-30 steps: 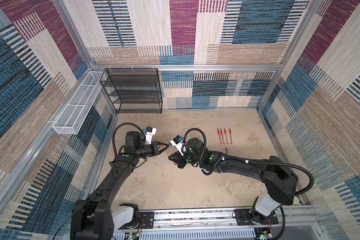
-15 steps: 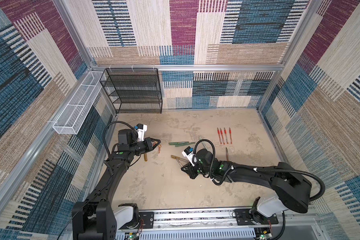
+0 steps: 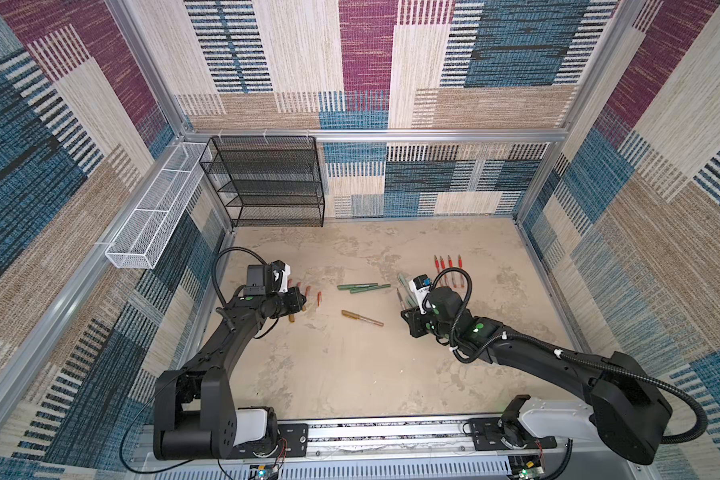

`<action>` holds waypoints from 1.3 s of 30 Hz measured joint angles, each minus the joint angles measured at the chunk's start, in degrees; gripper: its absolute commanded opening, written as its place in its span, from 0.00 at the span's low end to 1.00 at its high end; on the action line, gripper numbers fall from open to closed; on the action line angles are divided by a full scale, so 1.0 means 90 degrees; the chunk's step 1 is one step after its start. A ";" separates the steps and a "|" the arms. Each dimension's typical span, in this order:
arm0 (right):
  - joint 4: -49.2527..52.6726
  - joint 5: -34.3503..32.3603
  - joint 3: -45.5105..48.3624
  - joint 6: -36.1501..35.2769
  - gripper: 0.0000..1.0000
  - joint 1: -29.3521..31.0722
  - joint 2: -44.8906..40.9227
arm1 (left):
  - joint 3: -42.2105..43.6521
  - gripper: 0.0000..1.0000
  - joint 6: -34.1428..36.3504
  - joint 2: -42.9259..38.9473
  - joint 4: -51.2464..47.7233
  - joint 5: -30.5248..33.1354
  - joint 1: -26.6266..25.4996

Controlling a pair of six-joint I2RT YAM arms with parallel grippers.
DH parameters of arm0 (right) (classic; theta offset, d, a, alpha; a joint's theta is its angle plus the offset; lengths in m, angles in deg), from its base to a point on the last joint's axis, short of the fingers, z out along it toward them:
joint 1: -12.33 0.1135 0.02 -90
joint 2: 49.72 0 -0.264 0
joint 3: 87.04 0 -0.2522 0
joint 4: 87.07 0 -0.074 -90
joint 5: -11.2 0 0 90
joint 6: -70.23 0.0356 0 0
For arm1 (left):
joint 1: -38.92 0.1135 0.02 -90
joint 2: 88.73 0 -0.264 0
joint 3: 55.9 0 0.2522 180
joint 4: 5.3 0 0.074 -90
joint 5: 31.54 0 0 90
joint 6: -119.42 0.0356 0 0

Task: Open the pen caps
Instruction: 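Lower the cap by the other tan cap while right carries marker to pens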

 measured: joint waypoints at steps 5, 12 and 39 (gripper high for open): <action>0.0527 -0.0466 0.0100 0.0015 0.00 -0.0486 -0.0136 | -0.0070 0.00 0.0134 0.0551 -0.0095 0.0340 -0.0109; 0.0792 -0.0651 0.0204 0.0007 0.00 -0.1239 0.0061 | -0.0386 0.04 0.0323 0.1253 -0.0163 0.0651 -0.0165; 0.0867 -0.0384 -0.0296 -0.0231 0.16 -0.2365 0.1498 | -0.0719 0.40 0.0457 0.1343 -0.0500 0.1022 -0.0265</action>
